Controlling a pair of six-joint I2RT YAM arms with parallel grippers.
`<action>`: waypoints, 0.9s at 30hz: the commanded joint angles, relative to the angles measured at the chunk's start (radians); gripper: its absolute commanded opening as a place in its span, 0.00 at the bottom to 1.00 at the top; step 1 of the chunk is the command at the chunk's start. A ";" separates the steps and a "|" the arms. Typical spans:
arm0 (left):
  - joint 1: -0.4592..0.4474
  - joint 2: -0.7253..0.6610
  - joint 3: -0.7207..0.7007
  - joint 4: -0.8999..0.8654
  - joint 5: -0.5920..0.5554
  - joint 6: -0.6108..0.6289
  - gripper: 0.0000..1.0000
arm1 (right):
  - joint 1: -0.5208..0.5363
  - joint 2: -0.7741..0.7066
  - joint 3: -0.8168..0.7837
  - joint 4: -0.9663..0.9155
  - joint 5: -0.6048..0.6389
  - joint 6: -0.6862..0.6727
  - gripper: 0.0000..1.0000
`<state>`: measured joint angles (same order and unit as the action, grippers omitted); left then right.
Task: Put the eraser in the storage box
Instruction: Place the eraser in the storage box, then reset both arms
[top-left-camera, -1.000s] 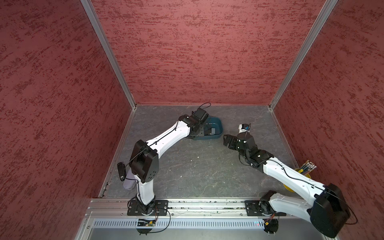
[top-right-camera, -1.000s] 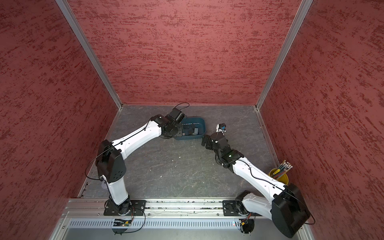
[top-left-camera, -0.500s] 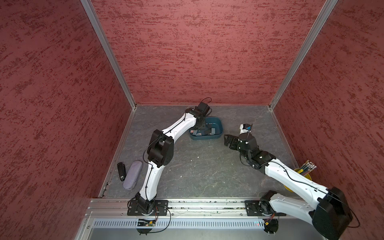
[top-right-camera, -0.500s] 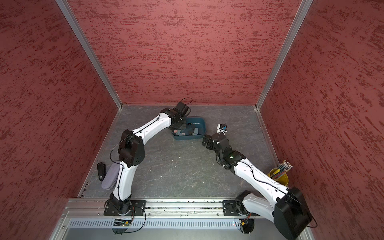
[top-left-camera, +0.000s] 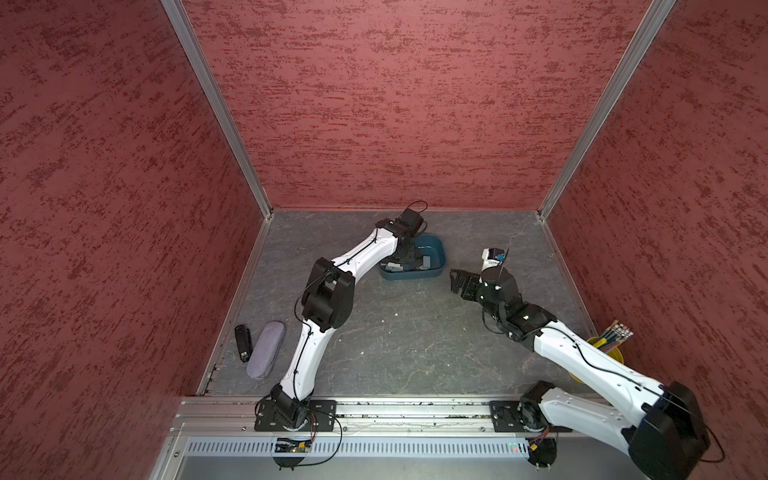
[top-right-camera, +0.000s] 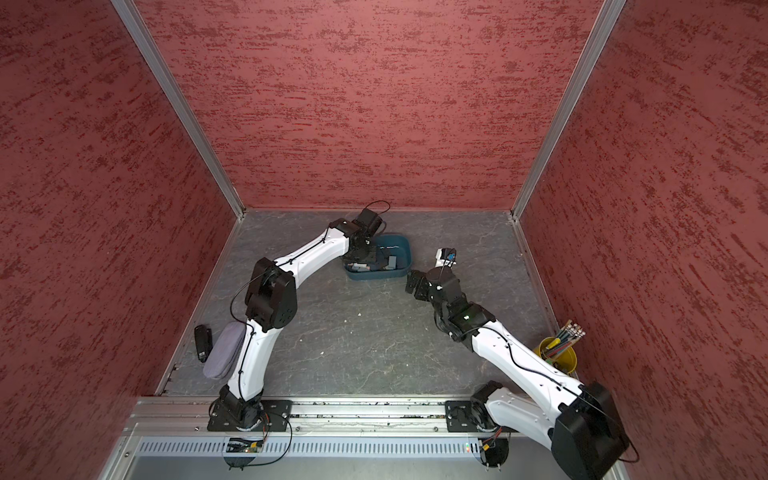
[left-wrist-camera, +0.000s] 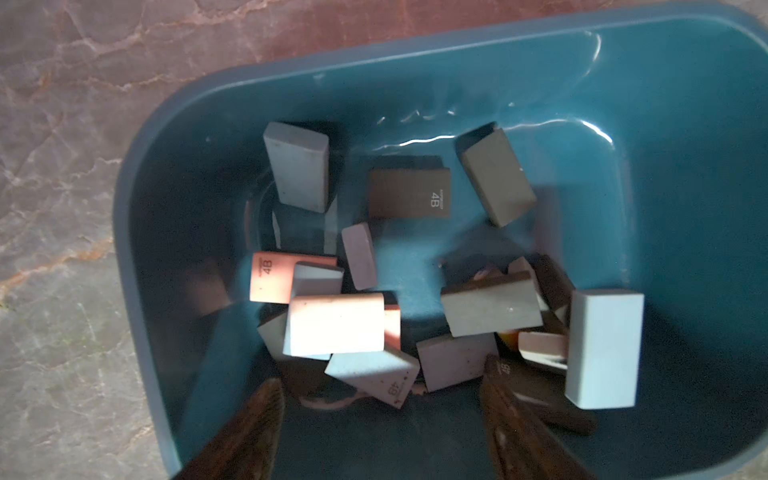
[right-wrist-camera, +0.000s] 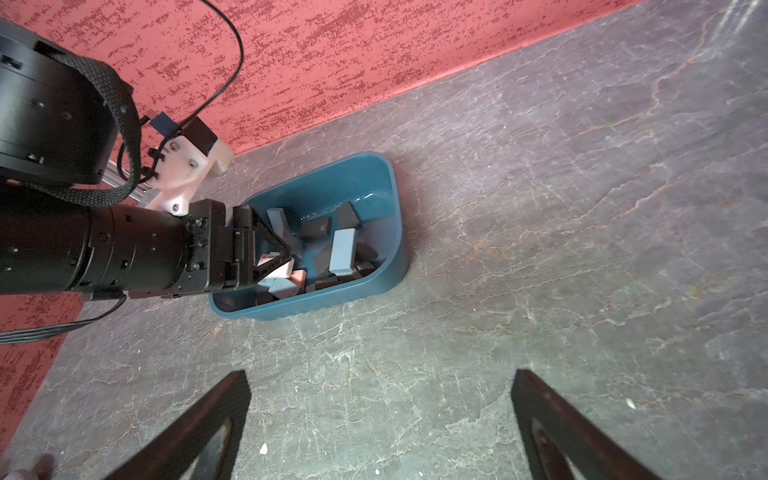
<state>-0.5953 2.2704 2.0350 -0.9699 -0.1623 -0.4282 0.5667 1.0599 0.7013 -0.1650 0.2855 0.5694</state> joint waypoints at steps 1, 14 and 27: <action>-0.004 -0.061 0.026 -0.007 0.004 0.009 0.87 | 0.004 -0.023 -0.006 -0.017 0.028 0.000 0.99; -0.031 -0.303 -0.073 -0.019 -0.025 0.006 1.00 | 0.002 -0.072 0.000 -0.037 0.101 -0.036 0.99; -0.082 -0.844 -0.598 0.084 -0.096 -0.078 1.00 | 0.002 -0.142 -0.040 0.027 0.148 -0.102 0.99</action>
<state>-0.6697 1.5169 1.5177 -0.9272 -0.2249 -0.4732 0.5667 0.9245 0.6827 -0.1646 0.3889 0.4965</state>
